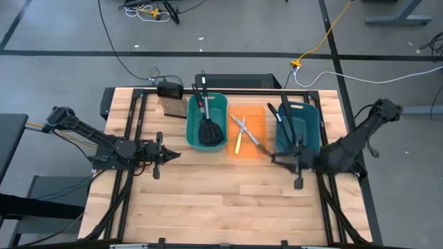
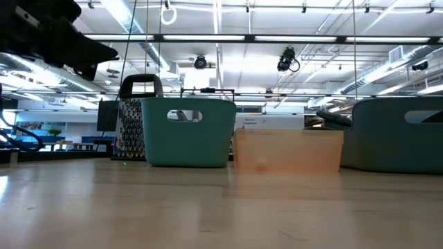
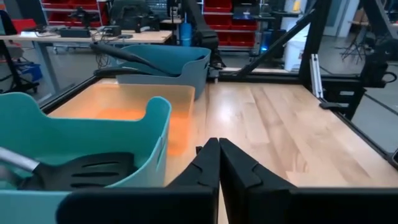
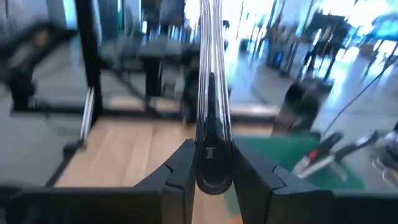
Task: Pick & Place Kitchen Items
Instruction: Put the silver table knife into the orange bin
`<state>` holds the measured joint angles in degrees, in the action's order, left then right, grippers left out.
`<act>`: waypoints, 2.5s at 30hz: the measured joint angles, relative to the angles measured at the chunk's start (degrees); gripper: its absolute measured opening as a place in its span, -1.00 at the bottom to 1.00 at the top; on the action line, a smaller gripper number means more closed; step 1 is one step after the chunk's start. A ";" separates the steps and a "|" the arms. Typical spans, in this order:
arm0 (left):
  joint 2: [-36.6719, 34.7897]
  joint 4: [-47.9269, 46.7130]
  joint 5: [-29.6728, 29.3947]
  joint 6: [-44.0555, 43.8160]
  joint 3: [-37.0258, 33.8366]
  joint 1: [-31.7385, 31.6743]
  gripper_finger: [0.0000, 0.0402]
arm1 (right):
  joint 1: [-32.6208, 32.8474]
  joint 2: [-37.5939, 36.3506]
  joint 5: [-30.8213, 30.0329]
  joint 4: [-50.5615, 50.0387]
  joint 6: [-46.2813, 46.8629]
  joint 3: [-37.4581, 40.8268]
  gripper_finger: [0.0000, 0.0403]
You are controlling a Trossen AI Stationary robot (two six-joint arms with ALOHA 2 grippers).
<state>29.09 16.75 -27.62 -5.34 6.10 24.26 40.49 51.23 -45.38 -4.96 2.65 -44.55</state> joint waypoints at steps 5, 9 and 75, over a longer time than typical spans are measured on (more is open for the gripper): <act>-0.04 0.19 0.55 0.45 -0.34 -0.05 -0.91 | -3.63 -10.14 1.54 5.13 -5.83 5.09 -0.56; 0.05 0.20 0.84 0.49 -0.36 -0.05 -0.87 | -6.13 -15.45 2.59 5.49 -7.23 8.33 -0.56; 0.14 0.17 -0.65 0.13 -0.34 -0.04 -0.92 | -57.37 38.65 41.80 -66.70 22.96 -34.45 -0.56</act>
<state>29.23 16.92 -28.27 -5.21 5.76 24.21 -16.89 89.87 -3.58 -71.66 25.61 -79.00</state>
